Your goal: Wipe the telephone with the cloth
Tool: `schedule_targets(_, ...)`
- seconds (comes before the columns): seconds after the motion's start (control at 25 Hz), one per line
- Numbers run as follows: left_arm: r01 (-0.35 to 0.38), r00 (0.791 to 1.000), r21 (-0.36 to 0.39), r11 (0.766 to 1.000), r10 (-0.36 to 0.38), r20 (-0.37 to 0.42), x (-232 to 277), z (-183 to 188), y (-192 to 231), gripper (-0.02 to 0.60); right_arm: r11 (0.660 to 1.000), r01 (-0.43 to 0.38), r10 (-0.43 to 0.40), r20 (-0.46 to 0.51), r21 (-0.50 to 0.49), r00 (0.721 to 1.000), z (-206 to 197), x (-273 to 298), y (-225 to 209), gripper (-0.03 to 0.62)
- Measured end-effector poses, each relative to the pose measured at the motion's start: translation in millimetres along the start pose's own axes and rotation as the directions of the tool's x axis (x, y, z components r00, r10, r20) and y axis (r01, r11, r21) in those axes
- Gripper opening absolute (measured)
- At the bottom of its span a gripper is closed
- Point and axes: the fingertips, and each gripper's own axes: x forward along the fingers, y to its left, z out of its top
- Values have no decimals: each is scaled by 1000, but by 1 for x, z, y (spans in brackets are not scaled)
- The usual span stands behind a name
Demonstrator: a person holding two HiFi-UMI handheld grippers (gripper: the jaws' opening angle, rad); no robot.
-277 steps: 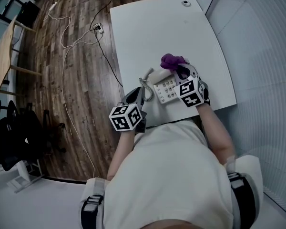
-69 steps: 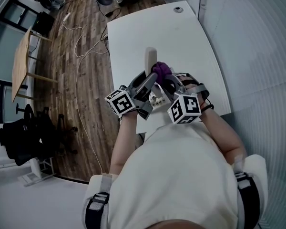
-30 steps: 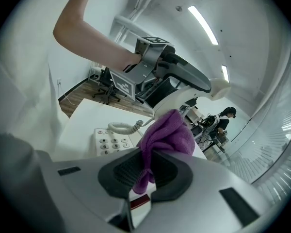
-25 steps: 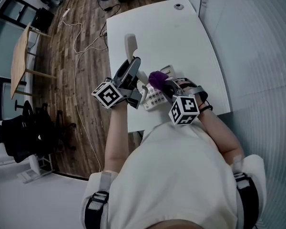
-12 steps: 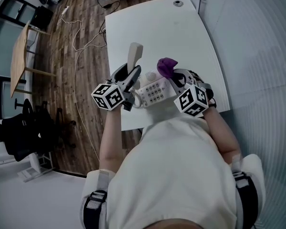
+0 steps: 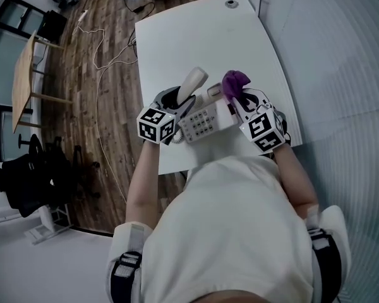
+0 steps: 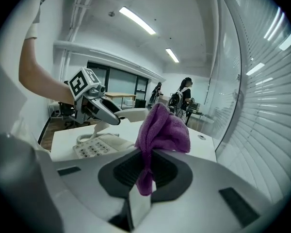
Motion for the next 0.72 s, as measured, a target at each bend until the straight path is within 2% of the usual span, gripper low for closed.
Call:
schedule_targets(0.2, 56, 993, 146, 988, -41, -107, 17, -17, -11, 235, 1000, 14, -14, 0, 8, 1000, -6, -6, -2, 44)
schedule_targets(0.4, 137, 976, 271, 953, -83, -200, 31, -32, -23, 235, 999, 28, -28, -1, 16, 1000, -10, -10, -6, 44)
schedule_targets(0.6, 182, 955, 335, 924, -86, -283, 40, -49, -26, 235, 999, 35, -35, -6, 21, 999, -15, -15, -8, 44)
schedule_targets(0.72, 191, 951, 345, 919, -87, -296, 44, -54, -24, 233, 999, 39, -39, -7, 21, 999, -18, -16, -8, 44)
